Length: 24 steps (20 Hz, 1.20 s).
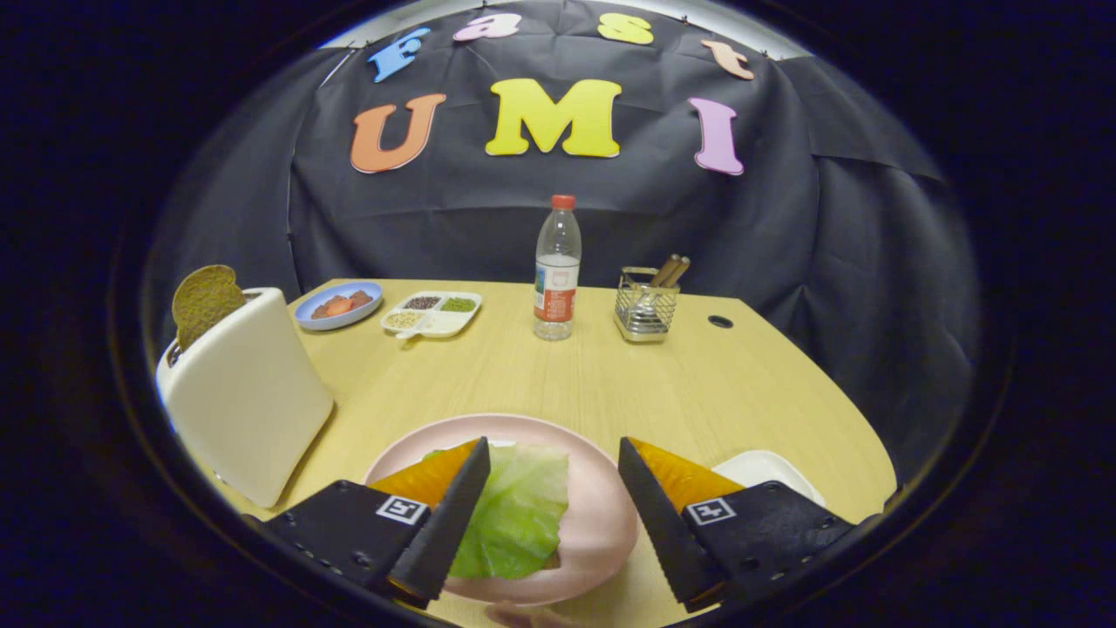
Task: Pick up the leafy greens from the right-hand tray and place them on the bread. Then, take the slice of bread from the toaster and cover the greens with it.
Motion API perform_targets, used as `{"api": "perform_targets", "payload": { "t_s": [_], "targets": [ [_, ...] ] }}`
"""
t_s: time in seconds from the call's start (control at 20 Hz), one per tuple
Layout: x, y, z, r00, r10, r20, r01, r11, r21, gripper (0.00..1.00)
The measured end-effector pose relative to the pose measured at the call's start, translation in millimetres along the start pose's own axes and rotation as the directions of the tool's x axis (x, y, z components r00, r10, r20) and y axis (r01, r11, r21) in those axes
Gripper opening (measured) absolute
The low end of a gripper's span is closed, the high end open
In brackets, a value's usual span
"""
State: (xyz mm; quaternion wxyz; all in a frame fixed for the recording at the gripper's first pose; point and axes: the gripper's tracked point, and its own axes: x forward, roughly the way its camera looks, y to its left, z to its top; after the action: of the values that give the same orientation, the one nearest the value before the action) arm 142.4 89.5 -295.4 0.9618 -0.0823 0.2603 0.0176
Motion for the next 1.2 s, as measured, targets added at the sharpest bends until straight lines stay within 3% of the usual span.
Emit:
{"api": "perform_targets", "payload": {
  "t_s": [0.05, 0.25, 0.7, 0.95, 1.2],
  "targets": [
    [-8.7, 3.8, 6.7, 1.0, 0.0, 0.015, 0.0, 1.0, -0.009, 0.97],
    [-46.0, 27.6, 36.7, 0.998, 0.02, 0.064, -0.019, 1.0, -0.02, 0.97],
    [-133.8, 150.8, 113.6, 0.964, 0.216, 0.155, -0.207, 0.976, -0.069, 0.96],
    [-135.4, 225.4, 118.3, 0.956, 0.257, 0.14, -0.238, 0.961, -0.138, 0.96],
    [-109.1, 266.0, 108.1, 0.97, 0.223, 0.096, -0.208, 0.967, -0.146, 0.96]
  ]
}}
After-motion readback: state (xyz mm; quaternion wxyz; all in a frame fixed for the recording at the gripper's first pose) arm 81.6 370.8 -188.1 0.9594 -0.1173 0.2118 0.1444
